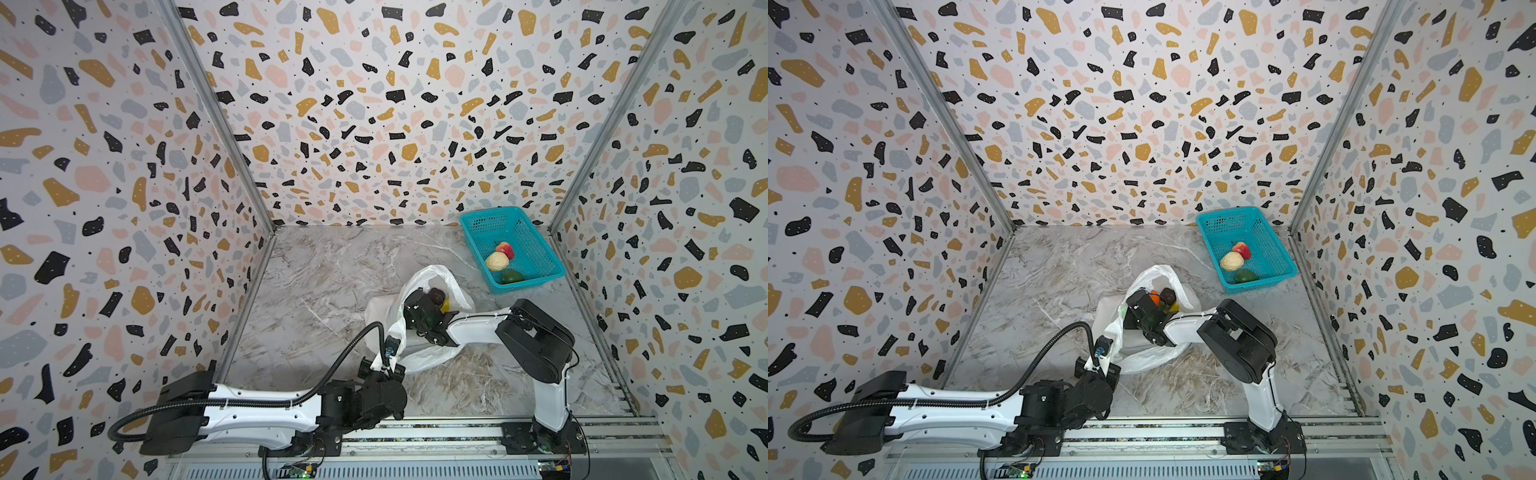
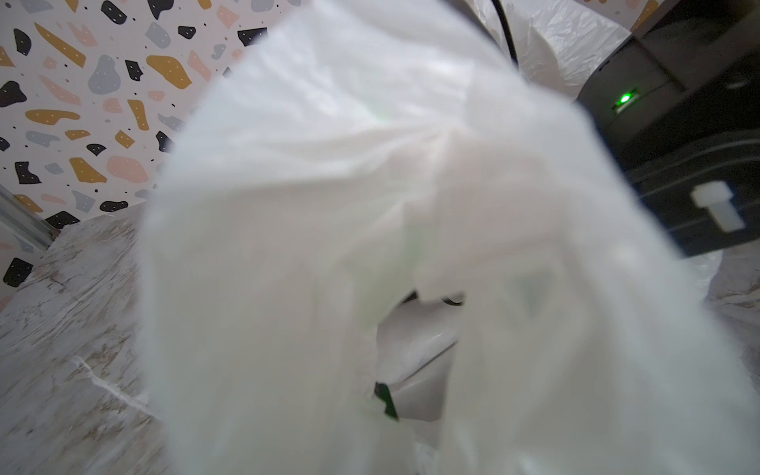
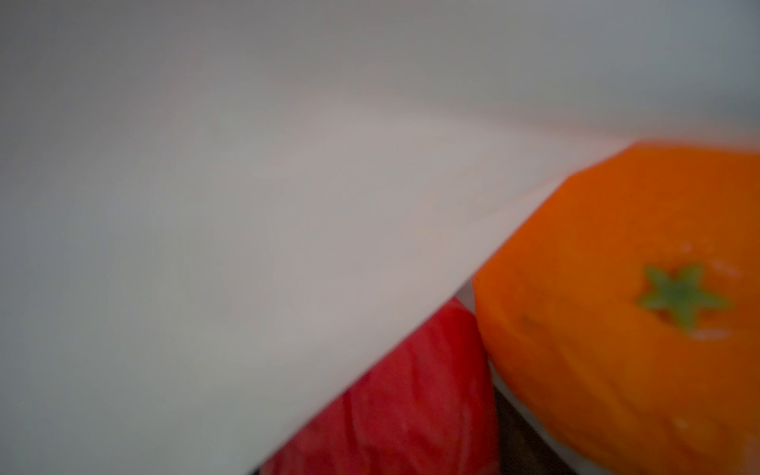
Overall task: Untie the knot of the plastic bag and take out the fruit
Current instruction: 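Grasp the red apple with the right gripper and lift it out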
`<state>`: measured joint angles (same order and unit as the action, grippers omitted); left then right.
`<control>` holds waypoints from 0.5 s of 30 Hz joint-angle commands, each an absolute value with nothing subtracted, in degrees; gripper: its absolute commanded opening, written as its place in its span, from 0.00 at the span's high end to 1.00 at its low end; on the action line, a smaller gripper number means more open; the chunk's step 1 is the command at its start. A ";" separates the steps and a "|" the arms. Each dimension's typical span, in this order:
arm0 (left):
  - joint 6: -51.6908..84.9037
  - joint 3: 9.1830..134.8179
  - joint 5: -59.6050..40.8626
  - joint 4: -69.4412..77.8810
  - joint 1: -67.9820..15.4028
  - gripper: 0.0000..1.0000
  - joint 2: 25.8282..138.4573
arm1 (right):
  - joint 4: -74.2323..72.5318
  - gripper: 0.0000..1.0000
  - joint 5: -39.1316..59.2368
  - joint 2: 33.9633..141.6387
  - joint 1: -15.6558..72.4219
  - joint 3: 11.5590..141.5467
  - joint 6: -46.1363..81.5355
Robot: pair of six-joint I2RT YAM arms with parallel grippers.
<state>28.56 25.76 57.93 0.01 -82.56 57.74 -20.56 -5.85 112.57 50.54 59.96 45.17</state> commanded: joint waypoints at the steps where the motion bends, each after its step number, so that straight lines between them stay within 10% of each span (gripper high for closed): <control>1: 29.34 25.00 58.72 0.00 -82.27 1.00 56.69 | -19.68 0.40 -8.23 110.36 50.71 59.94 44.51; 15: 28.85 24.57 59.57 3.39 -82.27 1.00 59.10 | -15.62 0.48 -6.90 96.47 51.05 50.07 42.62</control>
<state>28.71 25.36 58.00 0.64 -82.56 58.30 -18.13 -7.25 100.27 50.76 50.70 44.05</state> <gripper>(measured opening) 0.047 0.617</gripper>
